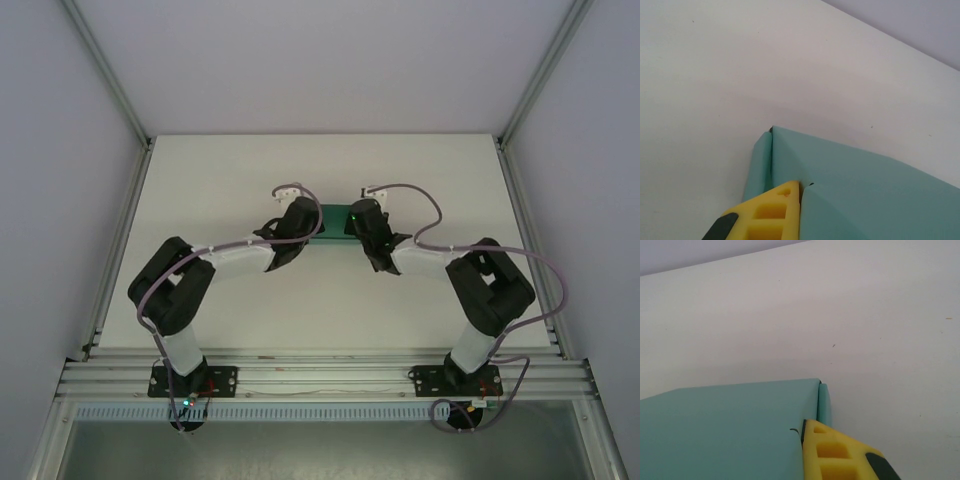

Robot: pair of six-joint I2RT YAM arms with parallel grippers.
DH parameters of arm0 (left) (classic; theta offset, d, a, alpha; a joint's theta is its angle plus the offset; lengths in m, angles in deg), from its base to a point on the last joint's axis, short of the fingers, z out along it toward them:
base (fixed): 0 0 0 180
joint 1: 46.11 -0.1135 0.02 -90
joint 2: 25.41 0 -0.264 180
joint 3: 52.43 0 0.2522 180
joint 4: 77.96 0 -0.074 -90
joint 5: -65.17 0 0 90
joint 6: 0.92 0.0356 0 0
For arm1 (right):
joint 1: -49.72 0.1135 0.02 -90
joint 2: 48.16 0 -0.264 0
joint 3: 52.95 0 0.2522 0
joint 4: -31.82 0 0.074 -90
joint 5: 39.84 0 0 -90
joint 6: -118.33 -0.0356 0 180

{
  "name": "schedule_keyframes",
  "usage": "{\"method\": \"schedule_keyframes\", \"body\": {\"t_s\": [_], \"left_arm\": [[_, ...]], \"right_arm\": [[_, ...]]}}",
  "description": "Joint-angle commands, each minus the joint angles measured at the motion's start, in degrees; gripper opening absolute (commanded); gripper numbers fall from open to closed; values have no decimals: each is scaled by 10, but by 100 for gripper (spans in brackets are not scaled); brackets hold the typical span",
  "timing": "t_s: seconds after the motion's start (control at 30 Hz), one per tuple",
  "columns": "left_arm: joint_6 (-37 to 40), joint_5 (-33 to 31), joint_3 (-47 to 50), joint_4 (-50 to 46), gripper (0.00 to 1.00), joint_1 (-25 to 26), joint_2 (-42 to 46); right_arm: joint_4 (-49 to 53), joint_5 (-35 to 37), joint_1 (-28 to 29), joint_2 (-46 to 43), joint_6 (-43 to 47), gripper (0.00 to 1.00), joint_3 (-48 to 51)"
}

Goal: Assemble paper box

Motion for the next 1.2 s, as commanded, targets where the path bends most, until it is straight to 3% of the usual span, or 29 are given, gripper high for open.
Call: {"method": "schedule_keyframes", "body": {"t_s": [0.0, 0.27, 0.33, 0.37, 0.57, 0.67, 0.73, 1.0, 1.1, 1.17], "left_arm": [[3, 25, 37, -33, 0, 19, -6], [19, 7, 57, -50, 0, 33, 17], [21, 4, 62, -63, 6, 34, 31], [24, 3, 65, -68, 11, 34, 38], [44, 1, 69, -129, 66, 35, 100], [61, 10, 67, -180, 80, 36, 143], [68, 28, 74, -196, 99, 36, 183], [69, 2, 9, -254, 100, -9, 272], [73, 47, -31, -248, 100, -61, 241], [73, 117, -61, -242, 100, -100, 199]], "right_arm": [[-1, -33, 18, -3, 11, 6, 35], [-32, -8, 35, -1, 16, 5, 68], [-29, 1, 38, -2, 19, 5, 70], [-27, 4, 37, -3, 19, 5, 70], [-21, 15, 39, -9, 26, 5, 78], [-19, 13, 41, -6, 33, 5, 79], [-15, 16, 41, -4, 37, 5, 79], [-4, 23, 42, 3, 52, 6, 73], [-2, 28, 42, 8, 58, 6, 72], [-6, 26, 42, 9, 62, 7, 76]]}}
